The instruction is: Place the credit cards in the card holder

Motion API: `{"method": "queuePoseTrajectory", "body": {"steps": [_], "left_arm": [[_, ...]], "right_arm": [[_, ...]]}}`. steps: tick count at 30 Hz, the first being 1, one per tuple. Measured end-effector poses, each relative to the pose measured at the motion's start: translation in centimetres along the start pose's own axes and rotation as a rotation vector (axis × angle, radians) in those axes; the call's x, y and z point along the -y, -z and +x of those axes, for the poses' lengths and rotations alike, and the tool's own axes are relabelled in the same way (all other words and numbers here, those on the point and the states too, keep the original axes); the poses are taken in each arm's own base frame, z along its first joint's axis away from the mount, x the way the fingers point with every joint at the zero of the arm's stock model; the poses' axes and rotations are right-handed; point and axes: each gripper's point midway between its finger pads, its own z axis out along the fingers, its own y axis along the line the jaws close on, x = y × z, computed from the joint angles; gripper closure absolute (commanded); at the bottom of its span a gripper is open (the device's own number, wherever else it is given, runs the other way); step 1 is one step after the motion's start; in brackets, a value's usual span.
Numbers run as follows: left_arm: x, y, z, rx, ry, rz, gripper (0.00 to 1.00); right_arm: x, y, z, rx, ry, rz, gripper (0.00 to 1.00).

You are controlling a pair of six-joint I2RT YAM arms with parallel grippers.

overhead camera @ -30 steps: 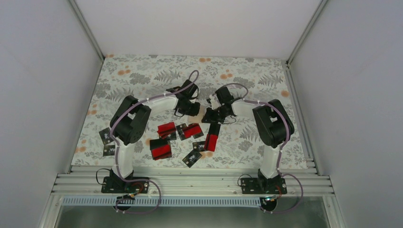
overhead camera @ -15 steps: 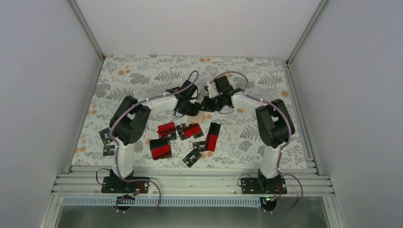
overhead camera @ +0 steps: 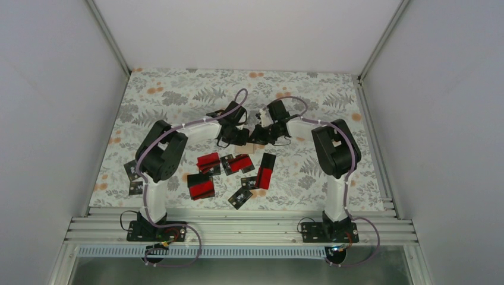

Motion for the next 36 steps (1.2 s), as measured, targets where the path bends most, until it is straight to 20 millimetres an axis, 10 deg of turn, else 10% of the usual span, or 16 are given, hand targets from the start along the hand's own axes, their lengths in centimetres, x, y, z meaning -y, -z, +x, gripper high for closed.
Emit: {"method": "queuePoseTrajectory", "body": {"steps": [10,16,20,23,26,36], "left_arm": [[0.0,0.1,-0.1,0.022,-0.005,0.003,0.94],[-0.3,1.1,0.3,0.037,-0.007,-0.027,0.69],[-0.8,3.1,0.2,0.060,-0.008,-0.069,0.40],[-0.6,5.9,-1.0,0.134,-0.027,-0.082,0.02],[-0.2,9.8,-2.4,0.238,-0.057,-0.082,0.00],[-4.7,19.7,-2.6,0.508,-0.052,-0.221,0.00]], "right_arm": [[0.1,0.1,0.0,0.006,0.000,0.008,0.96],[-0.1,0.4,-0.2,0.003,0.012,0.047,0.88],[-1.1,1.9,-0.8,0.024,0.039,0.070,0.65],[-3.5,4.3,-2.5,0.093,0.101,0.068,0.31],[-6.5,7.9,-4.6,0.205,0.174,0.069,0.02],[-11.9,19.9,-7.8,0.582,0.315,0.199,0.00]]}}
